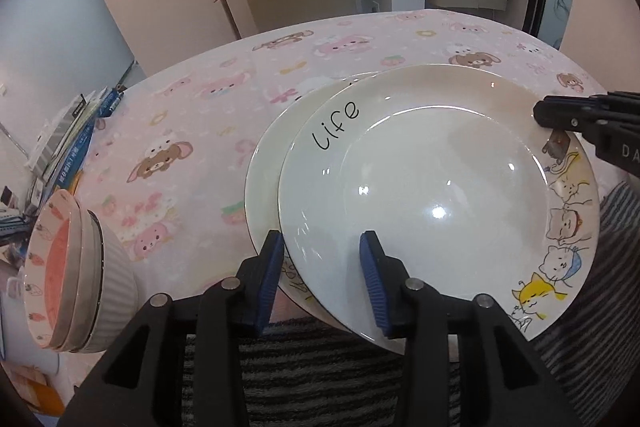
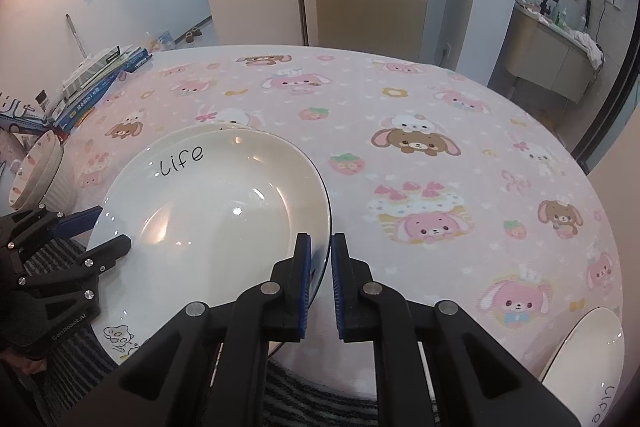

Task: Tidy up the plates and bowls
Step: 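Lower the white plate onto the other plate and open the left tool, then withdraw the open left tool from the stacked white plates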

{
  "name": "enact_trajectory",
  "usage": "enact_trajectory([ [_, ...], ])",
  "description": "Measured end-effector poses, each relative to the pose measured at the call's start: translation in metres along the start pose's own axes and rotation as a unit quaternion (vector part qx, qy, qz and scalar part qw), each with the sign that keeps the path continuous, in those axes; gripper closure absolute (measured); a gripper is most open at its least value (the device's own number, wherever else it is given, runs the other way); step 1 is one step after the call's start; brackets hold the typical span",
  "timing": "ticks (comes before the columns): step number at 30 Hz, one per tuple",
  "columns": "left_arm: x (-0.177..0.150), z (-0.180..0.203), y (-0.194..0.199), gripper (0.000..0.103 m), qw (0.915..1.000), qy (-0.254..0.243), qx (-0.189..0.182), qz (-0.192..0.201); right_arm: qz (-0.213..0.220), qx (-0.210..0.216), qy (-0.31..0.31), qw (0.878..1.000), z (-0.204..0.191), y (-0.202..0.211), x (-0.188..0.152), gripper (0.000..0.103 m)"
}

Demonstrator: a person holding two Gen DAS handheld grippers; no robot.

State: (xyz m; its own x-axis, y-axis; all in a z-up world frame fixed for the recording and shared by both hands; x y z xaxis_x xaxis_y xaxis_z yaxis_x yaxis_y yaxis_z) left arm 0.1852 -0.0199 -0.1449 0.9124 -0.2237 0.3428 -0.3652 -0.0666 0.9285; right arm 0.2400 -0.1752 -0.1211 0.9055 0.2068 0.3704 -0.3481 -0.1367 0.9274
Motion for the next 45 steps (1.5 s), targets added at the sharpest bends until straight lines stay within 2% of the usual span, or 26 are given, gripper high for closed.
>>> enact_trajectory([
  [4,0.003,-0.003,-0.001,0.061,0.9998,0.009,-0.018,-0.002,0.001,-0.006,0.008,1.000,-0.002,-0.001,0.000,0.093],
  [7,0.004,-0.003,0.006,0.042,0.9998,0.006,-0.006,0.017,-0.002,0.002,0.010,1.000,-0.004,-0.002,-0.001,0.093],
  [8,0.005,-0.004,0.010,0.039,0.9996,0.006,0.002,0.027,-0.004,0.005,0.010,1.000,-0.005,-0.002,-0.002,0.093],
  [11,0.008,-0.014,0.017,0.038,0.9989,0.023,-0.002,0.041,-0.008,0.012,0.010,1.000,-0.007,-0.003,-0.003,0.093],
  [17,0.010,-0.043,0.006,0.038,0.9967,0.078,-0.007,0.019,-0.013,0.015,0.017,1.000,-0.012,-0.008,-0.005,0.093],
  [21,0.010,-0.054,-0.006,0.038,0.9945,0.104,-0.004,0.003,-0.043,0.056,0.017,0.997,-0.018,-0.023,-0.009,0.088],
  [23,0.009,-0.057,-0.014,0.038,0.9937,0.112,-0.003,-0.009,-0.038,0.043,0.020,0.998,-0.020,-0.022,-0.010,0.088],
  [25,0.008,-0.056,-0.019,0.038,0.9931,0.114,-0.018,-0.020,-0.032,0.029,0.030,0.999,-0.023,-0.021,-0.011,0.088],
  [28,0.008,-0.056,-0.020,0.038,0.9931,0.114,-0.019,-0.019,-0.030,0.020,0.033,0.999,-0.024,-0.021,-0.011,0.087],
  [29,0.008,-0.055,-0.019,0.038,0.9932,0.113,-0.020,-0.019,-0.030,0.015,0.031,0.999,-0.023,-0.021,-0.011,0.083],
  [30,0.007,-0.054,-0.019,0.038,0.9935,0.111,-0.020,-0.018,-0.028,-0.008,0.025,0.999,-0.019,-0.021,-0.011,0.068],
  [32,0.008,-0.052,-0.016,0.038,0.9942,0.105,-0.019,-0.012,-0.019,-0.050,0.021,0.998,-0.012,-0.017,-0.009,0.048],
  [33,0.008,-0.050,-0.014,0.038,0.9947,0.102,-0.016,-0.009,-0.013,-0.055,0.021,0.998,-0.011,-0.015,-0.008,0.048],
  [36,0.006,-0.043,-0.004,0.038,0.9960,0.088,-0.010,0.009,-0.006,-0.020,0.007,1.000,-0.011,0.000,-0.009,0.048],
  [38,0.008,-0.040,0.012,0.038,0.9957,0.084,-0.009,0.038,0.007,-0.013,-0.002,1.000,-0.009,0.011,-0.008,0.048],
  [40,0.009,-0.041,0.034,0.037,0.9926,0.092,-0.015,0.078,0.023,-0.022,-0.008,0.999,-0.006,0.025,-0.009,0.048],
  [43,0.009,-0.038,0.072,0.031,0.9857,0.098,-0.044,0.130,0.053,-0.038,-0.015,0.998,-0.002,0.048,-0.012,0.047],
  [45,0.008,-0.037,0.099,0.029,0.9792,0.100,-0.033,0.173,0.069,-0.040,-0.019,0.997,0.000,0.063,-0.017,0.047],
])
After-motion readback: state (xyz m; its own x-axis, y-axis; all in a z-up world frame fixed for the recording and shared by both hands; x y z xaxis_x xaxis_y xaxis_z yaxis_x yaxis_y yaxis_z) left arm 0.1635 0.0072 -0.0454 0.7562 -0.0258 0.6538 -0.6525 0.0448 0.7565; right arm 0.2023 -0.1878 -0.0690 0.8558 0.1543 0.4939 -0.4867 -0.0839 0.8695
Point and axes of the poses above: each gripper's, at about its wrist camera, not at the fingertips, and y roughly against the way its jaws point, z to its right, x to its top, the point moved 8 cm from there along -y, roughly the way its jaws point, and after that the axes turned 14 degrees about -z, right-handed, at the moved point
